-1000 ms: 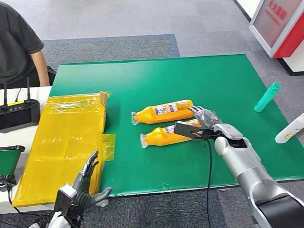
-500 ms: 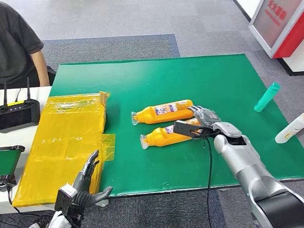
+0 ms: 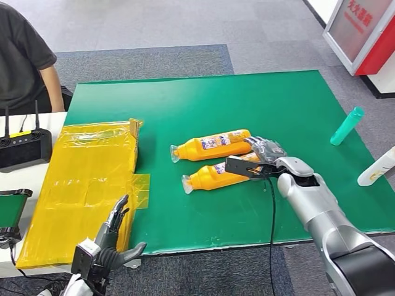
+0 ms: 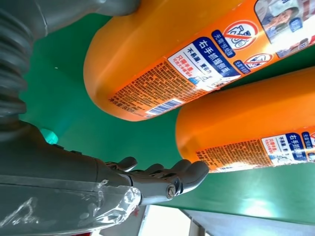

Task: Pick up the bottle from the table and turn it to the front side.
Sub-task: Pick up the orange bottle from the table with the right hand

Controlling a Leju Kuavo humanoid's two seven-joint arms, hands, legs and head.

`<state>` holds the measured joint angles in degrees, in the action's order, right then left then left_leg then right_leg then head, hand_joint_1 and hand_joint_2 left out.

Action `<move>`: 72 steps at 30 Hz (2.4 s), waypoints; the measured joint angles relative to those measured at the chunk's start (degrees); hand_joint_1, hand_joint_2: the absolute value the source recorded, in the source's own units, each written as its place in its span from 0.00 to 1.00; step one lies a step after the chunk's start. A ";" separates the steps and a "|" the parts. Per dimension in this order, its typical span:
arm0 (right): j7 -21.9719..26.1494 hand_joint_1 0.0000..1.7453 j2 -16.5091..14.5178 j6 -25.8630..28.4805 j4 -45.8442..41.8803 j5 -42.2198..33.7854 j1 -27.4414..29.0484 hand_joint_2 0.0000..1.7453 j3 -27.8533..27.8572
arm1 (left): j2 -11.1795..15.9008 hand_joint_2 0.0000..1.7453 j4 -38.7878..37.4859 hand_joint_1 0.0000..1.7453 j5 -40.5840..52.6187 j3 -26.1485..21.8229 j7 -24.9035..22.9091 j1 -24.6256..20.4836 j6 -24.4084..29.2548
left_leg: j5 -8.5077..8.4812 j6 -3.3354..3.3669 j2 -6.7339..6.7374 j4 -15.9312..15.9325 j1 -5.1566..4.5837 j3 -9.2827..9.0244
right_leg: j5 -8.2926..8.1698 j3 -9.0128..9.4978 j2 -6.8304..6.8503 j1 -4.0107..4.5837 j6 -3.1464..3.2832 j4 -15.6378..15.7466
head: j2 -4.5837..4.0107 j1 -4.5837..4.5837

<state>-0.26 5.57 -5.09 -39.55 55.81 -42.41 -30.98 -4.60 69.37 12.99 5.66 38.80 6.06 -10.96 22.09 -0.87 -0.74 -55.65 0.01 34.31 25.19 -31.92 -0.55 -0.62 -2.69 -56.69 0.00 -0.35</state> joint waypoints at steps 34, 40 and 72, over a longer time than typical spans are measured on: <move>2.68 1.00 -2.03 -5.83 10.18 -2.50 -3.44 1.00 -5.43 | 1.15 1.00 0.00 0.00 -1.66 0.89 0.00 -0.27 1.65 | -0.05 0.00 0.00 0.00 0.01 -0.04 | -0.02 0.01 0.00 0.00 0.00 0.00 | 0.00 0.00; 3.29 1.00 -1.84 -4.19 9.22 -3.21 -2.57 1.00 -5.49 | 1.38 1.00 0.00 0.00 -1.79 0.87 0.01 -0.06 1.69 | -0.05 0.00 0.00 0.00 0.01 -0.04 | -0.03 0.00 0.00 0.00 0.00 0.00 | 0.00 0.01; 10.43 1.00 -1.73 14.65 -43.01 -7.00 37.49 1.00 3.37 | -2.83 1.00 2.08 0.00 1.14 -9.87 0.02 4.93 -9.75 | 0.07 -0.05 -0.01 0.00 0.03 0.02 | 0.12 -0.05 0.01 0.03 0.09 0.01 | 0.00 0.00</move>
<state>10.16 3.84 9.56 -82.56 48.81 -4.91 -27.61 -7.43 71.45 14.13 -4.21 38.82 10.98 -20.71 22.16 -0.92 -0.75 -55.65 0.04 34.34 25.31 -31.98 -0.54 -0.59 -2.59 -56.69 0.00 -0.35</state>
